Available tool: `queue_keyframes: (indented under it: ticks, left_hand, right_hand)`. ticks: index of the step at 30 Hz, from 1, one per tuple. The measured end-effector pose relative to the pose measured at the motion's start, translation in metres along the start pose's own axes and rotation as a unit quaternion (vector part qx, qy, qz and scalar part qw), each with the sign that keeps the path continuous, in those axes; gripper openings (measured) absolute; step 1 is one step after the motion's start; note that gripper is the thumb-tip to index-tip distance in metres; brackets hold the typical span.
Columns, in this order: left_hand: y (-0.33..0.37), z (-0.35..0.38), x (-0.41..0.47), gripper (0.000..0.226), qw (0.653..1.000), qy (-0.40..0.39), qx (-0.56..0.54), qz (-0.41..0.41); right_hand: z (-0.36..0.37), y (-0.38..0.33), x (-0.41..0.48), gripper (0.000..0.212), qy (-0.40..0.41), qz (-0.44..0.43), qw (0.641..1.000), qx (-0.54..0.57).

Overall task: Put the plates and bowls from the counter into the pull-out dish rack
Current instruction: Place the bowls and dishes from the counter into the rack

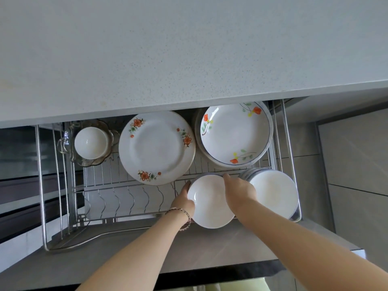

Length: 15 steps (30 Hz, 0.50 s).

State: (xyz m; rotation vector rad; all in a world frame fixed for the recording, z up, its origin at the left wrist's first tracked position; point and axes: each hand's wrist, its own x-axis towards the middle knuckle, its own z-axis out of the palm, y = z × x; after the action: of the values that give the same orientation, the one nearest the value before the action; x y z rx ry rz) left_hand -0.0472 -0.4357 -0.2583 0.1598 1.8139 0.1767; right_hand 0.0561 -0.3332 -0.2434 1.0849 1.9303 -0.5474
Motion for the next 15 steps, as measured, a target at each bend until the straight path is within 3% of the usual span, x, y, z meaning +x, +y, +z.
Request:
queue_keyframes:
  ticks: [6, 11, 13, 15]
  left_hand:
    - [-0.003, -0.002, 0.002, 0.072, 1.000, -0.028, -0.003, -0.007]
    - [0.006, -0.028, -0.013, 0.034, 0.986, -0.005, 0.162, 0.047]
    - [0.014, -0.046, -0.025, 0.026, 0.984, 0.008, 0.147, 0.104]
    - [0.028, -0.075, -0.043, 0.023, 0.989, 0.014, 0.054, 0.140]
  right_hand:
    - [-0.006, 0.000, 0.002, 0.046, -0.006, -0.011, 1.000, -0.022]
    - [-0.025, -0.011, -0.012, 0.035, 0.007, -0.017, 0.998, -0.063]
    - [-0.041, -0.021, -0.021, 0.030, 0.012, -0.033, 0.996, -0.078]
    - [-0.066, -0.035, -0.032, 0.030, 0.001, -0.045, 0.998, -0.040]
